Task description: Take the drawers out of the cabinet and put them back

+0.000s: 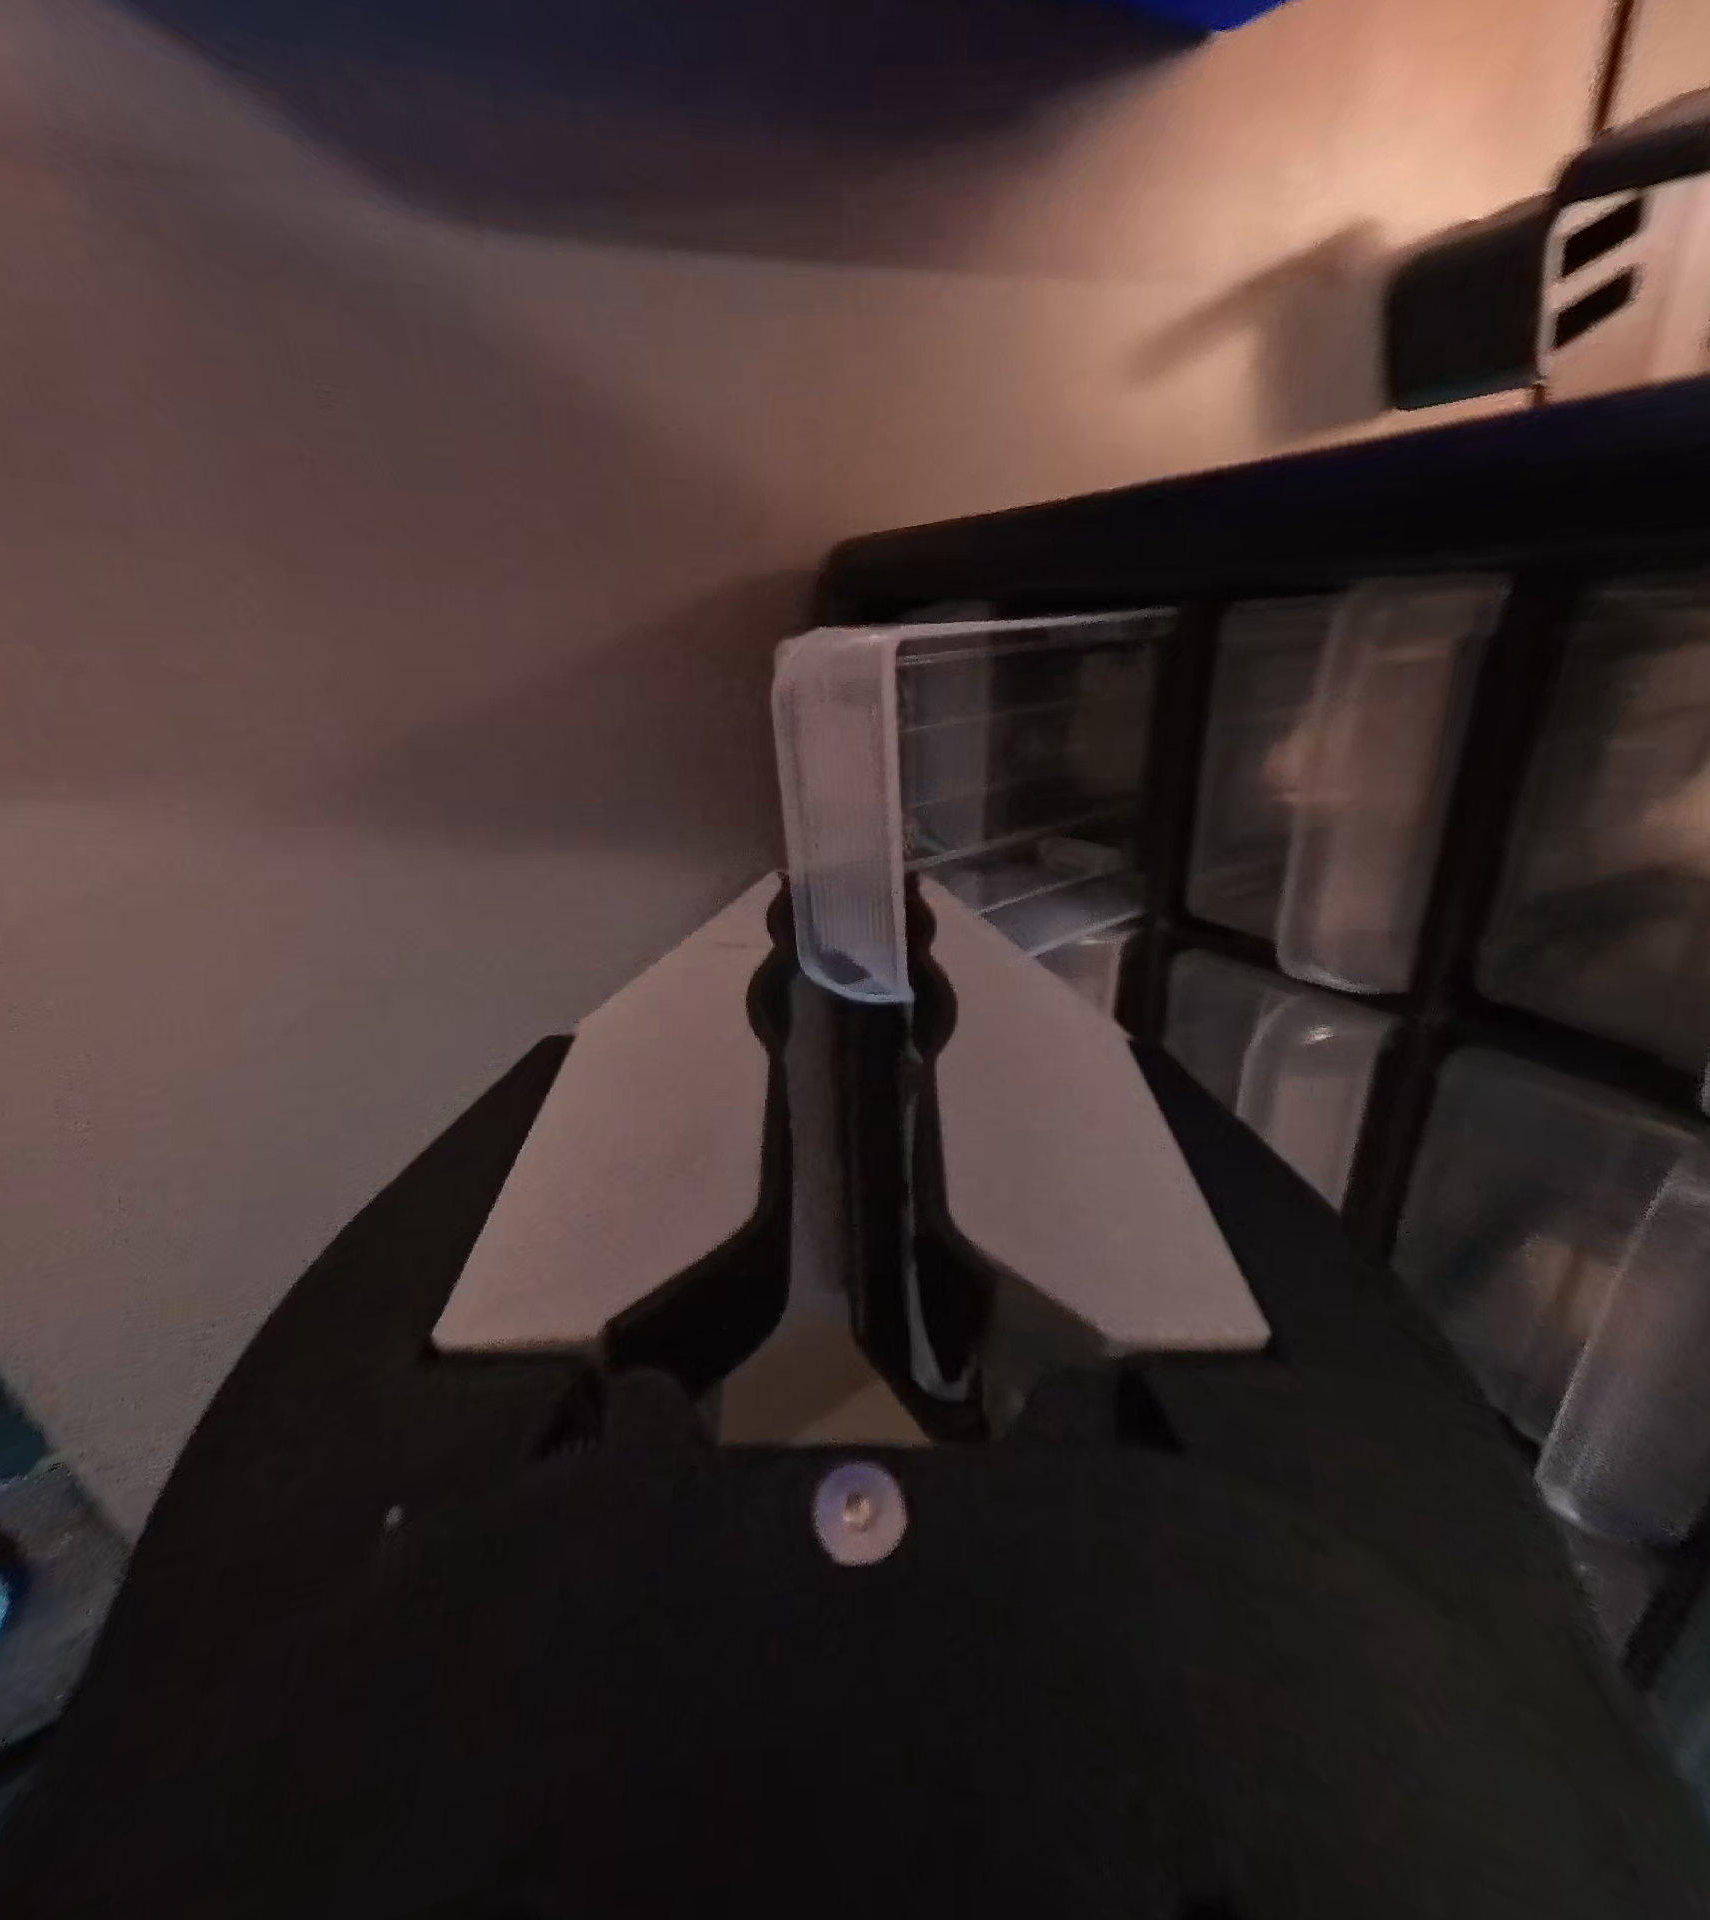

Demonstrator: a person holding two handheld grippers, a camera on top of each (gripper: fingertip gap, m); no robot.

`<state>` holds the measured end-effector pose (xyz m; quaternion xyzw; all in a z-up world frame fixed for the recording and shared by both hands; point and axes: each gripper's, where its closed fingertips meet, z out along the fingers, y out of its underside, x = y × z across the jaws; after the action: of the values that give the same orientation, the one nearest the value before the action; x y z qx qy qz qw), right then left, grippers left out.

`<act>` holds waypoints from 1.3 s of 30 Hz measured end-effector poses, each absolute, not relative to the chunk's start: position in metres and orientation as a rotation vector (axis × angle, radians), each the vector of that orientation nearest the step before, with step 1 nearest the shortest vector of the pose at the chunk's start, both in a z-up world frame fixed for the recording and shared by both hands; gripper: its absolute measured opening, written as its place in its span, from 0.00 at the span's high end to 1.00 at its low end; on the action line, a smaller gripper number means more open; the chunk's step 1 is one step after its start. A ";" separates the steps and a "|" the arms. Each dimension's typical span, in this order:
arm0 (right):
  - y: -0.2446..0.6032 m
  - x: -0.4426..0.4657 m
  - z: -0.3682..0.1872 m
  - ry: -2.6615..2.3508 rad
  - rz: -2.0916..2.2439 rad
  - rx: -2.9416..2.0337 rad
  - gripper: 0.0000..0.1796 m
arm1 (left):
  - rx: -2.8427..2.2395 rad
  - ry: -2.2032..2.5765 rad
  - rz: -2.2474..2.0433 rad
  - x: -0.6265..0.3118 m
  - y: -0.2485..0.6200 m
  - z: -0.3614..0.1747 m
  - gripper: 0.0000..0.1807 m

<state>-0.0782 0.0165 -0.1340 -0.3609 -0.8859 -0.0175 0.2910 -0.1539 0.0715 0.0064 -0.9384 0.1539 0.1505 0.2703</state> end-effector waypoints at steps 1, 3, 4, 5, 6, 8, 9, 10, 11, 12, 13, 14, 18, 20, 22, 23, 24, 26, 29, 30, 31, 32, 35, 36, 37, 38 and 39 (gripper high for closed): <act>0.018 -0.081 -0.134 -2.345 -0.038 -0.965 0.91 | -2.527 0.411 0.404 -0.154 0.071 0.006 1.00; 0.017 -0.081 -0.129 -2.304 -0.011 -0.970 0.89 | -2.523 0.411 0.405 -0.154 0.072 0.006 1.00; 0.016 -0.080 -0.126 -2.288 -0.003 -0.963 0.89 | -2.522 0.413 0.404 -0.154 0.072 0.006 1.00; 0.015 -0.079 -0.123 -2.279 0.004 -0.951 0.88 | -2.522 0.415 0.401 -0.154 0.072 0.006 1.00; 0.013 -0.078 -0.121 -2.277 0.012 -0.941 0.86 | -2.522 0.414 0.395 -0.154 0.072 0.006 1.00; 0.010 -0.075 -0.120 -2.289 0.039 -0.947 0.86 | -2.520 0.412 0.383 -0.154 0.072 0.006 1.00; 0.009 -0.073 -0.120 -2.299 0.063 -0.962 0.86 | -2.516 0.410 0.378 -0.154 0.072 0.006 1.00; 0.009 -0.072 -0.119 -2.302 0.087 -0.979 0.85 | -2.512 0.408 0.375 -0.154 0.072 0.006 1.00; 0.007 -0.070 -0.117 -2.303 0.116 -0.993 0.84 | -2.506 0.406 0.372 -0.154 0.072 0.006 1.00; 0.004 -0.068 -0.114 -2.307 0.157 -1.003 0.84 | -2.499 0.404 0.368 -0.154 0.072 0.006 1.00; -0.001 -0.066 -0.111 -2.312 0.210 -1.010 0.84 | -2.493 0.402 0.363 -0.154 0.072 0.006 1.00; -0.007 -0.064 -0.107 -2.319 0.269 -1.017 0.84 | -2.488 0.400 0.356 -0.154 0.072 0.006 1.00; -0.023 -0.057 -0.091 -2.317 0.450 -1.064 0.92 | -2.488 0.398 0.342 -0.154 0.071 0.006 1.00; -0.043 -0.048 -0.086 -2.404 0.617 -1.045 0.95 | -2.492 0.406 0.360 -0.154 0.071 0.006 1.00; -0.082 -0.020 -0.086 -2.636 0.888 -0.944 0.97 | -2.496 0.413 0.380 -0.154 0.071 0.006 1.00; -0.099 -0.002 -0.086 -2.759 1.013 -0.853 0.99 | -2.499 0.413 0.386 -0.154 0.071 0.006 1.00; -0.107 0.009 -0.088 -2.829 1.074 -0.771 1.00 | -2.501 0.412 0.388 -0.154 0.071 0.006 1.00; -0.101 0.003 -0.103 -2.820 0.987 -0.734 1.00 | -2.501 0.410 0.392 -0.154 0.071 0.006 1.00; -0.047 -0.050 -0.129 -2.572 0.634 -1.001 1.00 | -2.499 0.403 0.390 -0.154 0.071 0.006 1.00; -0.006 -0.076 -0.131 -2.364 0.409 -1.123 1.00 | -2.500 0.401 0.387 -0.154 0.071 0.006 1.00; 0.031 -0.091 -0.129 -2.178 0.226 -1.205 1.00 | -2.501 0.397 0.385 -0.154 0.071 0.006 1.00; 0.046 -0.097 -0.130 -2.095 0.167 -1.235 1.00 | -2.501 0.394 0.386 -0.154 0.072 0.006 1.00; 0.020 -0.091 -0.148 -2.208 0.316 -1.226 1.00 | -2.502 0.407 0.416 -0.154 0.071 0.006 1.00; 0.020 -0.089 -0.149 -2.203 0.299 -1.199 1.00 | -2.504 0.414 0.425 -0.154 0.071 0.006 1.00; 0.022 -0.087 -0.149 -2.195 0.275 -1.177 1.00 | -2.507 0.418 0.430 -0.154 0.071 0.006 1.00; 0.023 -0.083 -0.149 -2.193 0.266 -1.169 1.00 | -2.510 0.420 0.431 -0.154 0.071 0.006 1.00; 0.021 -0.078 -0.148 -2.196 0.277 -1.167 1.00 | -2.513 0.420 0.430 -0.154 0.071 0.006 1.00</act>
<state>-0.0785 0.0212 -0.1485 -0.4428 -0.8332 0.1052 0.3142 -0.1542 0.0714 0.0063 -0.9350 0.1563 0.1601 0.2752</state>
